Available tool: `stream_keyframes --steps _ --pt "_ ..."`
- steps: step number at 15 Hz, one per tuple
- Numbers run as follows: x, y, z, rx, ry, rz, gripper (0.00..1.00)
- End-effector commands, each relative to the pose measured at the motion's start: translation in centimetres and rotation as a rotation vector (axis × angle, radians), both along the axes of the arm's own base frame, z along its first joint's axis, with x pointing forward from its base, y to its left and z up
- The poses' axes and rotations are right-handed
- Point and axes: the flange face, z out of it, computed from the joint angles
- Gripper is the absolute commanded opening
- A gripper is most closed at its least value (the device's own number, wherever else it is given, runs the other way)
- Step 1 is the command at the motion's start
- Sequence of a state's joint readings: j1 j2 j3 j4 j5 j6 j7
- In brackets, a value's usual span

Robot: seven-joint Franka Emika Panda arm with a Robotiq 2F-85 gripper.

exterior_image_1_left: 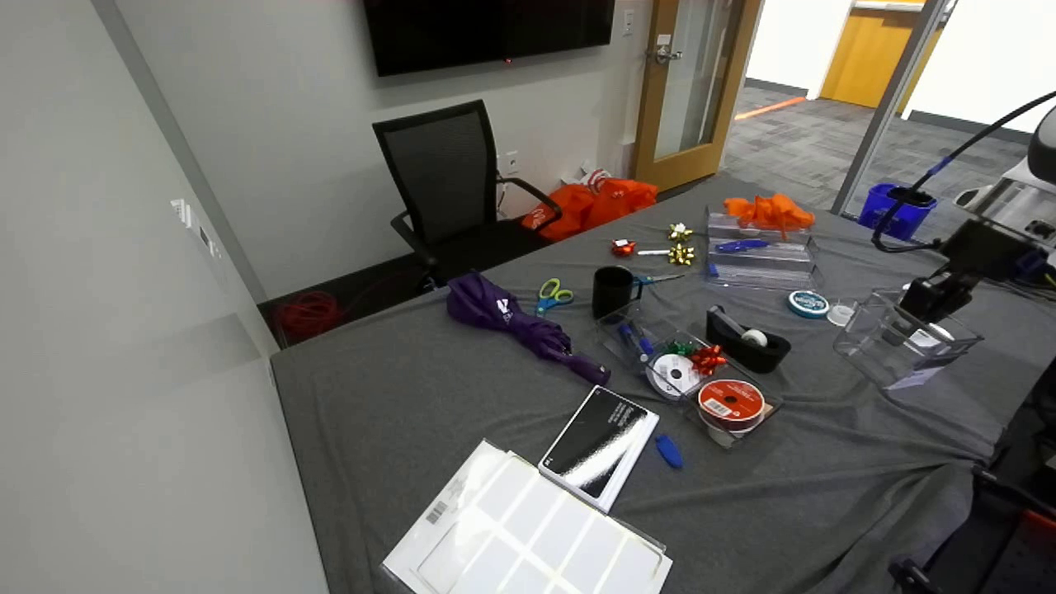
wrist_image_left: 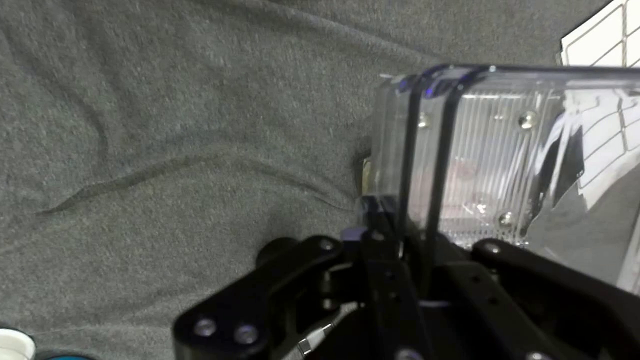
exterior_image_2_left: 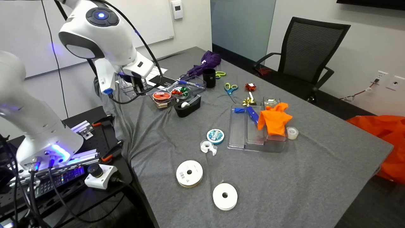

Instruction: Move the two stationary holders to the left and separate them

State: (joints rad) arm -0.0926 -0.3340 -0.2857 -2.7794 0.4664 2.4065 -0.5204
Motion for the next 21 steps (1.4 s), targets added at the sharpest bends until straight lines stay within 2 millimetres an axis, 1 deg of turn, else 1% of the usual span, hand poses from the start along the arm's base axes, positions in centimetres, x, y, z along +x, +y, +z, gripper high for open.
stream_keyframes --steps 1,4,7,10,14,17,21 --pt "0.0 0.0 0.1 0.0 0.0 0.002 0.01" --pt "1.3 1.9 0.0 -0.115 -0.001 0.071 0.01" --pt "2.5 4.5 -0.8 -0.214 0.01 0.159 0.01" --pt "3.1 7.3 -3.1 -0.27 0.059 0.223 0.01" --pt "2.8 9.9 -7.0 -0.29 0.149 0.25 0.01" --pt "2.6 11.3 -9.7 -0.294 0.185 0.236 0.01" --pt "2.9 12.8 -12.6 -0.317 0.18 0.204 0.01"
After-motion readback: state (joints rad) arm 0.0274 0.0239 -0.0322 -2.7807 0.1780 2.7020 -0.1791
